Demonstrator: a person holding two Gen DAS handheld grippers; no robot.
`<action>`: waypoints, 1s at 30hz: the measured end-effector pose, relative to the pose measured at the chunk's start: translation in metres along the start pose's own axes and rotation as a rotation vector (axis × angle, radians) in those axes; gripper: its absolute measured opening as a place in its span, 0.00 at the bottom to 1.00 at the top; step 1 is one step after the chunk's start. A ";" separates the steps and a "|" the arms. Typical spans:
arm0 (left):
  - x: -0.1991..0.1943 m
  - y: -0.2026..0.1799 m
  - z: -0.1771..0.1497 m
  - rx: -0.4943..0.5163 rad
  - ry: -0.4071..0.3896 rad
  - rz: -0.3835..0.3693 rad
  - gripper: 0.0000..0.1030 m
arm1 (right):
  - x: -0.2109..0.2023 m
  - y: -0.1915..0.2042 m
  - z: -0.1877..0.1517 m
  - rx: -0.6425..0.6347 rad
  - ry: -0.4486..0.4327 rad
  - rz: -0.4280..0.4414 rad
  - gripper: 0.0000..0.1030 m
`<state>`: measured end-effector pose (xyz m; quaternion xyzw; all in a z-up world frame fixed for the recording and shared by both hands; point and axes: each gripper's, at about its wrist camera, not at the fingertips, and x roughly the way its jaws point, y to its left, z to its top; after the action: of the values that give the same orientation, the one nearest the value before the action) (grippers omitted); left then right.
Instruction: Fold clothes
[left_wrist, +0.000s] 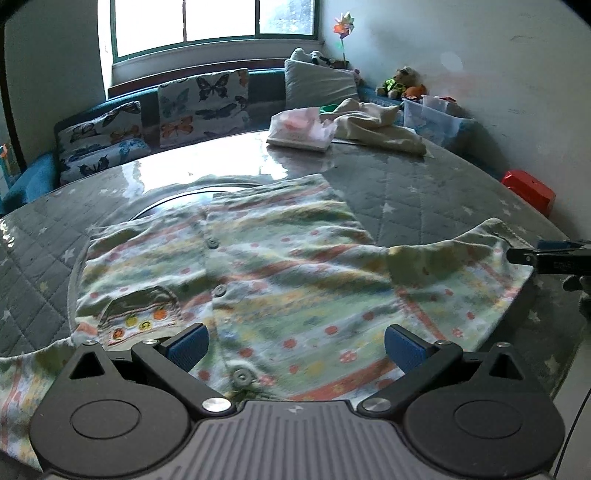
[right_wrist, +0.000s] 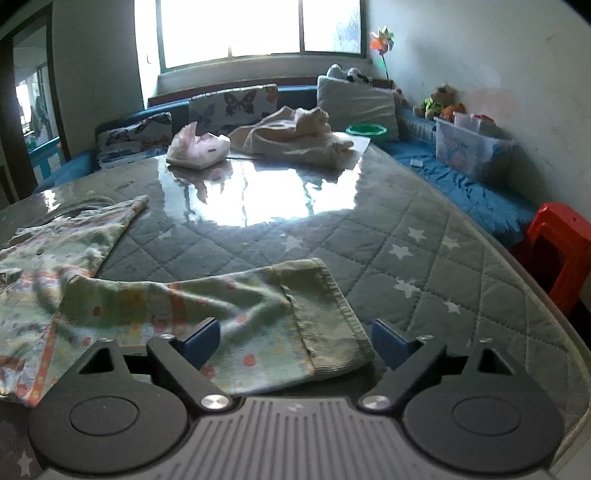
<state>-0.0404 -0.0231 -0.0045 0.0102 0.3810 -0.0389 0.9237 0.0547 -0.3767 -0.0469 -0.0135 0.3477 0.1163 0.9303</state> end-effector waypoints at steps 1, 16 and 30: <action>0.000 -0.002 0.001 0.003 0.001 -0.001 1.00 | 0.001 -0.002 0.000 0.007 0.005 0.001 0.83; 0.017 -0.036 0.006 0.049 0.040 -0.046 1.00 | 0.004 -0.026 0.000 0.060 0.027 -0.008 0.58; 0.037 -0.047 0.002 0.046 0.102 -0.046 1.00 | 0.002 -0.023 0.001 0.041 0.034 0.003 0.30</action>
<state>-0.0166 -0.0725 -0.0287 0.0245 0.4267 -0.0685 0.9014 0.0624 -0.3983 -0.0488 0.0043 0.3656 0.1103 0.9242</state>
